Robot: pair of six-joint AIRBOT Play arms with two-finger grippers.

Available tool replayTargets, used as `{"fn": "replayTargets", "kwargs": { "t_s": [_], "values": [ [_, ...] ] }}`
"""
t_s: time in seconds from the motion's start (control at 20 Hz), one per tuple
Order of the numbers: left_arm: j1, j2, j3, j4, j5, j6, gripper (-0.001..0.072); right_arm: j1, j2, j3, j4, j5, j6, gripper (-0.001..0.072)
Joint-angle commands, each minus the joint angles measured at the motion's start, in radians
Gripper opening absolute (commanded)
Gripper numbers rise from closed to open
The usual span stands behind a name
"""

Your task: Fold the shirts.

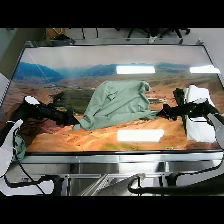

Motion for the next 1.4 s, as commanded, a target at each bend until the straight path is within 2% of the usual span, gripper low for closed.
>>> {"fn": "replayTargets", "kwargs": {
  "t_s": [0.0, 0.25, 0.35, 0.5, 0.65, 0.75, 0.85, 0.95, 1.1, 1.2, 1.35],
  "values": [
    [0.002, 0.005, 0.003, -0.021, -0.004, 0.002, 0.0013, 0.013, 0.018, 0.023, 0.08, -0.018, -0.04, 0.0016],
    [0.101, 0.21, 0.057, -0.348, -0.053, 0.05, 0.0013, -0.003, 0.24, 0.253, 0.08, 0.055, -0.043, 0.0013],
    [0.144, 0.32, 0.174, -0.426, -0.089, 0.048, 0.0013, -0.02, 0.346, 0.412, 0.081, 0.052, -0.031, 0.0012],
    [0.22, 0.486, 0.407, -0.543, -0.044, 0.0, 0.0013, -0.055, 0.469, 0.693, 0.08, 0.041, -0.01, 0.0012],
    [0.327, 0.62, 0.631, -0.547, 0.1, -0.103, 0.0013, -0.084, 0.557, 0.923, 0.071, -0.043, -0.009, 0.0012],
    [0.425, 0.689, 0.755, -0.542, 0.164, -0.115, 0.0013, -0.09, 0.589, 1.025, 0.046, -0.113, -0.01, 0.0013],
    [0.532, 0.733, 0.84, -0.517, 0.164, -0.116, 0.0013, -0.09, 0.609, 1.061, 0.023, -0.155, -0.011, 0.0012],
    [0.572, 0.743, 0.89, -0.461, 0.151, -0.123, 0.0014, -0.09, 0.608, 1.059, 0.023, -0.138, -0.021, 0.0013],
    [0.52, 0.702, 0.887, -0.46, 0.092, -0.131, 0.0014, -0.09, 0.557, 1.053, 0.035, -0.048, -0.021, 0.0013],
    [0.452, 0.657, 0.805, -0.454, 0.031, -0.135, 0.0014, -0.09, 0.502, 1.009, 0.117, 0.028, -0.027, 0.0013],
    [0.247, 0.555, 0.628, -0.268, 0.063, -0.134, 0.0014, -0.062, 0.381, 0.868, 0.267, 0.127, -0.071, 0.0013]
  ]
}}
